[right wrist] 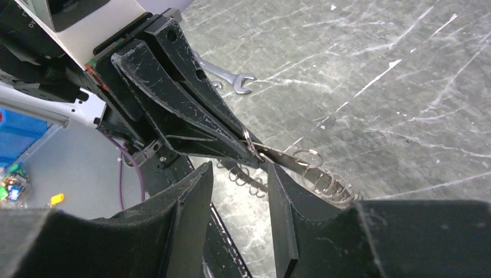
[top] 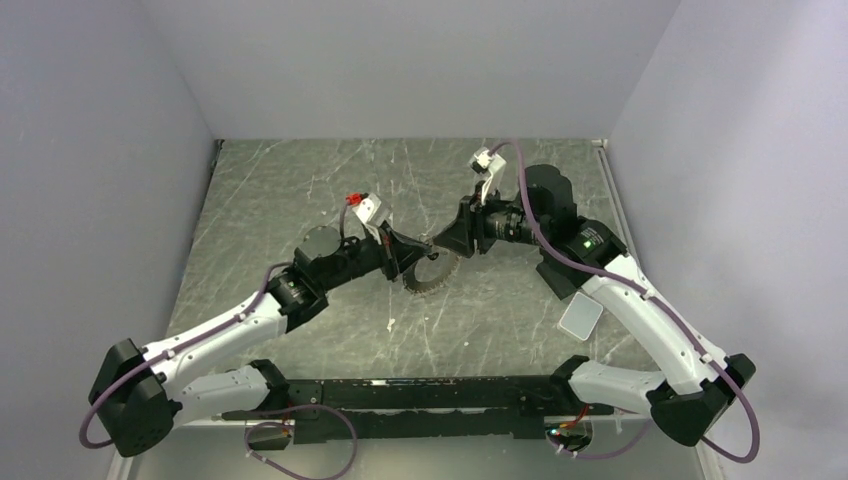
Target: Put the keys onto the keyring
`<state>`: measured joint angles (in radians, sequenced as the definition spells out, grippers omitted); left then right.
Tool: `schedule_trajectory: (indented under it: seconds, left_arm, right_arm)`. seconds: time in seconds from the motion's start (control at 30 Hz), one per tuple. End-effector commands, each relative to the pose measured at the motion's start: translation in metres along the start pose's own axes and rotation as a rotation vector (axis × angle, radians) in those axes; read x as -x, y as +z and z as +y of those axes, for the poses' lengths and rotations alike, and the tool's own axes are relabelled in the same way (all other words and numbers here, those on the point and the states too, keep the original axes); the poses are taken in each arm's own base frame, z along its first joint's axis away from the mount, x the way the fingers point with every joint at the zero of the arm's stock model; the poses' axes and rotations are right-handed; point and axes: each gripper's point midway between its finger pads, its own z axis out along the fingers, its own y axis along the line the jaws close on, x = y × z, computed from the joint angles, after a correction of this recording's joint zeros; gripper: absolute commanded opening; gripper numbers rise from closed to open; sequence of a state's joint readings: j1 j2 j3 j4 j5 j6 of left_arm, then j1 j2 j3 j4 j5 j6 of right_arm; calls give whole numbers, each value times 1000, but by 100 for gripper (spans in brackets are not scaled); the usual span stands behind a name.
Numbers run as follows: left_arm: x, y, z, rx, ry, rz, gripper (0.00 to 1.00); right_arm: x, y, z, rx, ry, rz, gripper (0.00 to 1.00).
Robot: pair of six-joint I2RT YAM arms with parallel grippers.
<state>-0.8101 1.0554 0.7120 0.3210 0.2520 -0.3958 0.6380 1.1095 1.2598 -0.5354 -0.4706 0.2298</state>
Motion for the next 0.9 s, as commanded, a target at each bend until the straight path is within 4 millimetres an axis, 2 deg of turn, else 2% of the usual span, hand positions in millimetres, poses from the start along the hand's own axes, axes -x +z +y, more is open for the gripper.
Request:
schedule_trajectory:
  seconds: [0.0, 0.23, 0.67, 0.87]
  left_arm:
    - [29, -3, -28, -160, -78, -107, 0]
    - [30, -2, -35, -251, -133, -120, 0]
    - [35, -3, -35, -274, -155, -138, 0]
    - [35, -1, -32, -268, -159, -133, 0]
  right_arm:
    - [26, -1, 9, 38, -54, -108, 43]
    - [29, 1, 14, 61, -65, -115, 40]
    - [15, 14, 17, 103, -48, -56, 37]
    - [12, 17, 22, 122, -51, -42, 27]
